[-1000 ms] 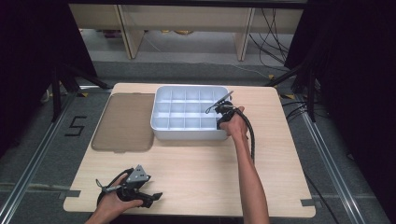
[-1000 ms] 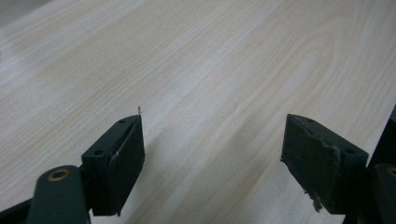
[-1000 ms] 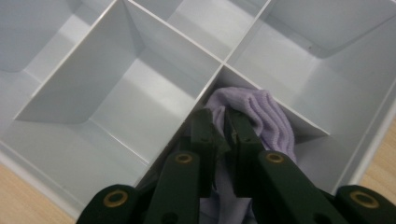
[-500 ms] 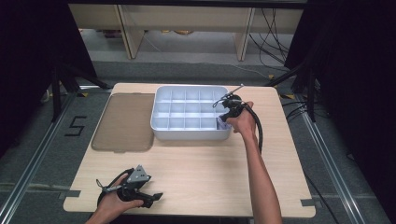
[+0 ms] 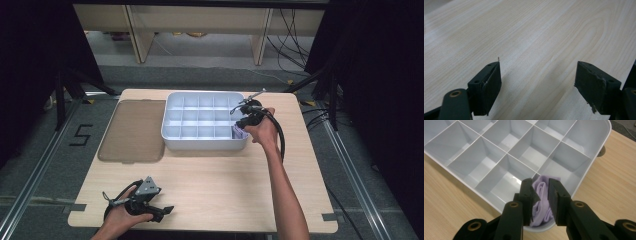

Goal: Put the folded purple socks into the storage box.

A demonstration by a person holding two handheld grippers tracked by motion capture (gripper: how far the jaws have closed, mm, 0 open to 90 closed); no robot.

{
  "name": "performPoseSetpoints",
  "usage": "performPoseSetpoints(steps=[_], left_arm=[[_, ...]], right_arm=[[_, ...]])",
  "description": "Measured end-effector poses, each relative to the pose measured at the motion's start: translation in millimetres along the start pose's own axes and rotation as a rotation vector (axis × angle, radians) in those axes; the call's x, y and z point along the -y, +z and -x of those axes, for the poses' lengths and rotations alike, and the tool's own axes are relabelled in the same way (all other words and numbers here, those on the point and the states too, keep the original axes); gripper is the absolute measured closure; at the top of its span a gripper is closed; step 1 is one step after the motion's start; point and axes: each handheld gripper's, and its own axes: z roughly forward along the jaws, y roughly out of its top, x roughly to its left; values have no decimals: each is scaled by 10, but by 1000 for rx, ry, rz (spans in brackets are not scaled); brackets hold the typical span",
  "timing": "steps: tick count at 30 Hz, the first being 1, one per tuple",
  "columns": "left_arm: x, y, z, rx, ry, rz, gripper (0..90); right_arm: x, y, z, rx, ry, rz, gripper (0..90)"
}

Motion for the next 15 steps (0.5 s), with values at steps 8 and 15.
performPoseSetpoints(steps=[8,15], left_arm=[[0,-12,-23,-15,7,-11,207],[-1,-14,-23,-13,8,-8,207]], right_arm=[[-2,-86,-121,-27,-31,42,729],[45,-125,-256,-77,-31,81,698]])
